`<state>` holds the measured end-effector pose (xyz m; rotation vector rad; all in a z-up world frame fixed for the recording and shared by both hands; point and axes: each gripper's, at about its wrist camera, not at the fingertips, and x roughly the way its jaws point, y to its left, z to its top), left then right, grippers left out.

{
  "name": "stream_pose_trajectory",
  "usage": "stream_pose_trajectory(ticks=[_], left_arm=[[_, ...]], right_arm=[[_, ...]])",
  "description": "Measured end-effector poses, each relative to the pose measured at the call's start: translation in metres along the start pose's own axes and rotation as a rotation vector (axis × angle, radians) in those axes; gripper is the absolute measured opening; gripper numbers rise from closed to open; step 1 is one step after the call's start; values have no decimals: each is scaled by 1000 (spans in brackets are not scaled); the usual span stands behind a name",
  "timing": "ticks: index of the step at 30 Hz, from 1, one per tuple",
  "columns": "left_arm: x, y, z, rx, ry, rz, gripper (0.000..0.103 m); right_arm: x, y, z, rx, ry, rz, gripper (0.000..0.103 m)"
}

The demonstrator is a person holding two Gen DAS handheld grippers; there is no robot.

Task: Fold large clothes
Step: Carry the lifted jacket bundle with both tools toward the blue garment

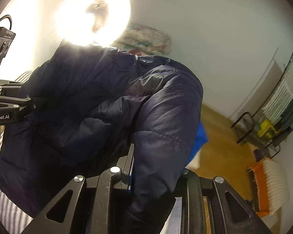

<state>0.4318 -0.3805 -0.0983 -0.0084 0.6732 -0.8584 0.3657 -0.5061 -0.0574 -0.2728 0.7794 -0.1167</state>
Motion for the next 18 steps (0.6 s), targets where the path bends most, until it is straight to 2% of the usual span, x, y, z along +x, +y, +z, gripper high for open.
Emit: stream_pose_trajectory(ticks=[5, 11, 18], left_arm=[[55, 3, 47, -19, -26, -25, 19], [103, 4, 85, 1, -50, -4, 19], [145, 16, 97, -39, -62, 9, 19]], right_arm=[[36, -44, 31, 20, -22, -78, 23], [82, -78, 54, 12, -40, -122, 23], [131, -101, 67, 26, -54, -119, 23]])
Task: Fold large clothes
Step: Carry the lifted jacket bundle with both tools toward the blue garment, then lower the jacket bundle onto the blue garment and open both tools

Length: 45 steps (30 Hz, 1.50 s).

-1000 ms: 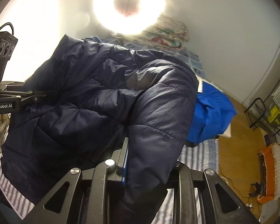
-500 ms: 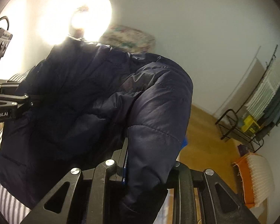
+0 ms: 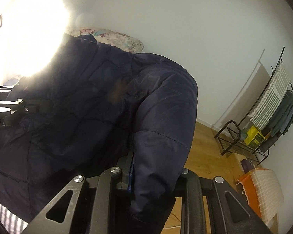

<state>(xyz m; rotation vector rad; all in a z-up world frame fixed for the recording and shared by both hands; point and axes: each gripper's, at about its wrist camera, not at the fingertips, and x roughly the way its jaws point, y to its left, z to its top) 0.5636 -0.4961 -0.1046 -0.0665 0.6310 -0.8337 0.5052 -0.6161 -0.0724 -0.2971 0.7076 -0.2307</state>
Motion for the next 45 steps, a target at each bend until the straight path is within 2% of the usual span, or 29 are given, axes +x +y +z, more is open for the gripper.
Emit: stream_pose_trajectory(ticks=[9, 12, 15, 16, 17, 19, 20, 22, 26, 31, 36, 37, 39, 40, 43, 45], left_arm=[[49, 32, -14, -69, 79, 32, 19], [58, 44, -17, -81, 106, 37, 24], [60, 49, -20, -87, 115, 45, 31], [60, 51, -21, -90, 114, 49, 33], [62, 52, -22, -93, 117, 48, 33], [61, 54, -22, -100, 124, 66, 44], [60, 55, -23, -99, 120, 81, 47], [56, 57, -24, -96, 113, 112, 61], [53, 64, -30, -94, 140, 178, 68], [56, 56, -46, -3, 183, 279, 71], [55, 49, -49, 38, 196, 321, 72], [56, 47, -49, 50, 195, 332, 72], [57, 45, -51, 68, 200, 344, 72], [57, 45, -52, 71, 203, 344, 72], [55, 47, -50, 46, 207, 325, 73], [49, 42, -50, 50, 193, 346, 72]], right_arm=[[55, 2, -3, 26, 55, 56, 23], [76, -8, -9, 63, 88, 74, 27], [94, -23, -17, 96, 133, 93, 44], [102, -31, -19, 95, 147, 87, 52], [103, -32, -21, 87, 156, 62, 63], [103, -35, -29, 61, 160, -3, 72], [101, -34, -33, 54, 165, -16, 73], [98, -38, -38, 68, 180, -24, 73], [89, -41, -44, 79, 177, -47, 77], [83, -44, -51, 118, 204, -45, 82], [69, -59, -77, 198, 225, -62, 82], [61, -63, -83, 232, 208, -56, 81], [43, -72, -97, 299, 150, 16, 78], [40, -74, -105, 305, 157, 21, 78], [44, -72, -122, 249, 241, -26, 78], [34, -73, -126, 249, 235, -58, 77]])
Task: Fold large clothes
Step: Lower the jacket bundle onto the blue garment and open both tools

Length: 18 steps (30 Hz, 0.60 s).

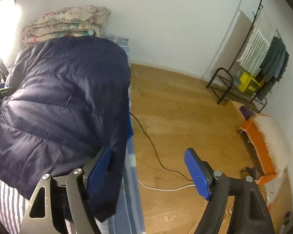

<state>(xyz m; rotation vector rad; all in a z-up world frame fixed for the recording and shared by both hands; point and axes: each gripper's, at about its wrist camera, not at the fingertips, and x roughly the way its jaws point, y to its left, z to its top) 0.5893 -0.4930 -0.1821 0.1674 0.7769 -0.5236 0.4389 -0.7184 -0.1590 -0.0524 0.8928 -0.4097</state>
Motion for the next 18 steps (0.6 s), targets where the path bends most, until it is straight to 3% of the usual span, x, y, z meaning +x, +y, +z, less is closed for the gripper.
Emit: stream_pose_trajectory(ticks=[4, 10, 18], left_arm=[[-22, 5, -4, 3, -35, -7, 71], [-81, 27, -21, 2, -77, -67, 71], [-212, 49, -61, -22, -154, -110, 71]], right_arm=[[-24, -18, -14, 116, -30, 69, 68], [-57, -23, -42, 183, -64, 90, 69], [-128, -1, -62, 202, -114, 132, 70]])
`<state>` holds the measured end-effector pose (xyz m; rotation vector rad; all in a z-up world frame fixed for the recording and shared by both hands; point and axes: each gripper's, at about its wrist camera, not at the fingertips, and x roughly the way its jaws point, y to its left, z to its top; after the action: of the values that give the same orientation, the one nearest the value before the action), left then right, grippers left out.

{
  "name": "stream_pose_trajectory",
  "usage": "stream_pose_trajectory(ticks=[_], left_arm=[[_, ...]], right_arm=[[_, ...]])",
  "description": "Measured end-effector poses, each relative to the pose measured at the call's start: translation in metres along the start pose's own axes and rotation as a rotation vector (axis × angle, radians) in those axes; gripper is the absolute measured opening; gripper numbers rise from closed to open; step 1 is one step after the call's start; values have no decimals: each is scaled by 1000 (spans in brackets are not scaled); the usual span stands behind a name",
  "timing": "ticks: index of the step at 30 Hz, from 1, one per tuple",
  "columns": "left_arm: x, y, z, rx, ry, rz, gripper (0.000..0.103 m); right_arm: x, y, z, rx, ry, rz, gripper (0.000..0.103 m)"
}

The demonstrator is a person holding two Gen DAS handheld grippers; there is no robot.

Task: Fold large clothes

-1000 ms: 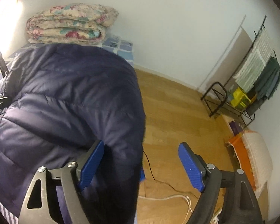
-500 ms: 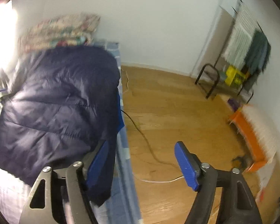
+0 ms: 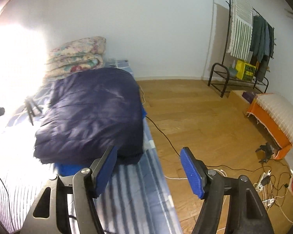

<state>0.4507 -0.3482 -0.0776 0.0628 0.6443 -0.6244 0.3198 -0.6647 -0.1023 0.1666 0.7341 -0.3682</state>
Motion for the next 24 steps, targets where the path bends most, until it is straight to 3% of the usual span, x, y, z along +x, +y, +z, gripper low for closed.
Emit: stream_pose_trajectory(ticks=[5, 9, 14, 16, 24], left_arm=[[-101, -7, -15, 5, -54, -23, 71], [-169, -20, -32, 53, -73, -24, 71], [-247, -35, -57, 69, -111, -17, 71], [-271, -40, -71, 54, -120, 1, 71], [-316, -57, -124, 33, -117, 24, 71]], right_arm=[[-70, 25, -8, -33, -37, 13, 77], [-125, 50, -12, -58, -62, 18, 78], [-192, 79, -23, -82, -109, 42, 86], [-214, 91, -31, -81, -126, 50, 93], [-276, 122, -76, -84, -182, 53, 94]])
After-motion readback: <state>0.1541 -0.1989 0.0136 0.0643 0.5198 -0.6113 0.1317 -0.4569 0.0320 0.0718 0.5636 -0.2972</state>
